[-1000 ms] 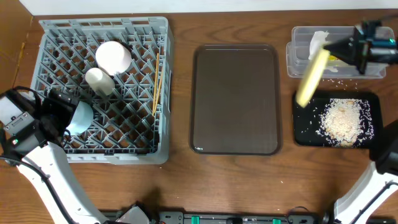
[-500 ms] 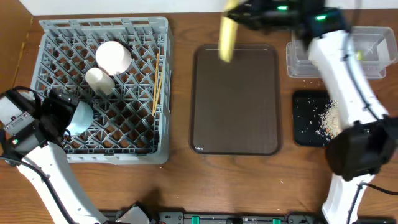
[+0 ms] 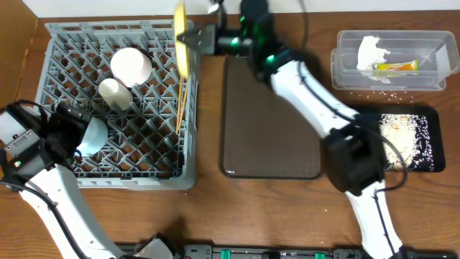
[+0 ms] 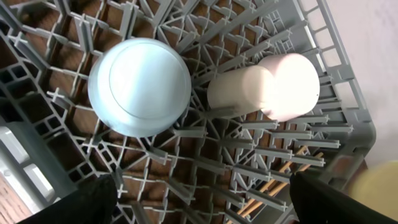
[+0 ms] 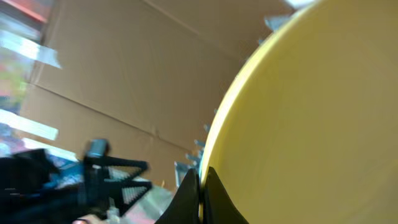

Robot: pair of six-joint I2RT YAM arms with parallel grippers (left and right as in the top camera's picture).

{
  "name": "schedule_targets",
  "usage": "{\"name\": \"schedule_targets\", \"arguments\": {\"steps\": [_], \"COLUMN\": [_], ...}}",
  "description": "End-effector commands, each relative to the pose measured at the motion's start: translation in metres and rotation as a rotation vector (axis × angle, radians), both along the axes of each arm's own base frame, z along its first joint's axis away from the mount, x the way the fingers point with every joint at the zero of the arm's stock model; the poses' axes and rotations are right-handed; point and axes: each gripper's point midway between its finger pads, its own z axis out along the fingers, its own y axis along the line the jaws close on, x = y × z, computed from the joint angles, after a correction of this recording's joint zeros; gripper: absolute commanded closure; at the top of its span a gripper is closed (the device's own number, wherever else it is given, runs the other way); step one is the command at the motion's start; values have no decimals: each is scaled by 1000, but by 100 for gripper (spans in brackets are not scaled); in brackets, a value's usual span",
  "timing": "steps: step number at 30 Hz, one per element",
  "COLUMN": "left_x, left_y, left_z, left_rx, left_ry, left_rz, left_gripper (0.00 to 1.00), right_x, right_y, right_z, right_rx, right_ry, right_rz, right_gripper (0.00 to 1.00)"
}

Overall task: Sort waste into correct bins and load items into the dishwasher
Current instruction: 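Carry the yellow plate to the dish rack and stand it upright, then release the plate and lift the right gripper away from the rack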

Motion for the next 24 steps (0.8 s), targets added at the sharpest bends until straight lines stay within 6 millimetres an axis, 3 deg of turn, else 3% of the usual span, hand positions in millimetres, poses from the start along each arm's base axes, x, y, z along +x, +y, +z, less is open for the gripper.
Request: {"name": "schedule_targets", "arguments": {"steps": [1, 5, 6, 8, 11, 16, 20, 24], "left_x": [1, 1, 1, 1, 1, 1, 1, 1], "left_y": [0, 0, 0, 0, 0, 0, 0, 0], "left_z": [-1, -1, -1, -1, -1, -1, -1, -1], "left_rx": [-4, -4, -4, -4, -4, -4, -4, -4], "left_ry": [0, 0, 0, 0, 0, 0, 0, 0], "left_rz": [-5, -5, -6, -5, -5, -5, -5, -6], "left_gripper": [10, 10, 10, 10, 10, 10, 10, 10], "right_x": [-4, -1, -1, 0, 4, 10, 33, 46], "right_y": [18, 20, 21, 21, 18, 9, -27, -87], "right_z": [-32, -52, -58, -59, -53, -49, -44, -6], "right_rx": [-17, -33, -40, -43, -39, -129, -362, -587], "right_ry": [107, 174, 182, 184, 149, 61, -22, -157], "right_rz": [3, -2, -2, -9, -15, -62, -264, -469], "right_gripper": [99, 96, 91, 72, 51, 43, 43, 38]}}
